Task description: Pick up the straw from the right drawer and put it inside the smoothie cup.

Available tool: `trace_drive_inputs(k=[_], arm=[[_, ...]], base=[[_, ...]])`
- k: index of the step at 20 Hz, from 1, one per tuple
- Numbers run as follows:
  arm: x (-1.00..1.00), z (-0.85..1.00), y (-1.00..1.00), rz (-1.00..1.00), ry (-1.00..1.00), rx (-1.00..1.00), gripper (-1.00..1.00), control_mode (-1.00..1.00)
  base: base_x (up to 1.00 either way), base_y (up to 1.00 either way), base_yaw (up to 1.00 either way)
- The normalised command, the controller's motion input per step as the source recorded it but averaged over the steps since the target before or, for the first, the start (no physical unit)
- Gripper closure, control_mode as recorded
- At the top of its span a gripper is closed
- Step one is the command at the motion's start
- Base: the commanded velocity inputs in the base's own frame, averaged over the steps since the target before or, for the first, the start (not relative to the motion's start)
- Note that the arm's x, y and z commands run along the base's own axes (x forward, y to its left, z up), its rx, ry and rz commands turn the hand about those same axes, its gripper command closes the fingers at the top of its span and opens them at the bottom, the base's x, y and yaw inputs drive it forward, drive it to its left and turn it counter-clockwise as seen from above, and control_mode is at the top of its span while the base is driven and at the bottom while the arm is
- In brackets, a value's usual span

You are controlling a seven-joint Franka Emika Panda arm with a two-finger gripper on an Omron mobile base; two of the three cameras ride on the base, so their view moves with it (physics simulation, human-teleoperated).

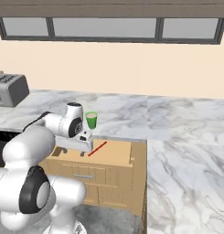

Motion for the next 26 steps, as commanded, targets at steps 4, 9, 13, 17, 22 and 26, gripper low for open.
trace_drive_inputs(k=[4, 9, 13, 17, 22, 26], arm=[[0.29, -0.26, 0.13, 0.0, 0.0, 0.0, -1.0, -1.0], [0.28, -0.2, 0.05, 0.0, 0.0, 0.0, -1.0, -1.0], [0.27, -0.24, 0.0, 0.0, 0.0, 0.0, -1.0, -1.0], [0.29, -0.29, 0.0, 0.0, 0.0, 0.0, -1.0, -1.0], [0.32, -0.28, 0.0, 0.0, 0.0, 0.0, -1.0, -1.0], [0.34, -0.25, 0.0, 0.0, 0.0, 0.0, -1.0, -1.0]], base=[[0.0, 0.0, 0.0], [0.0, 0.0, 0.0], [0.0, 0.0, 0.0], [0.0, 0.0, 0.0], [0.0, 0.0, 0.0], [0.0, 0.0, 0.0]])
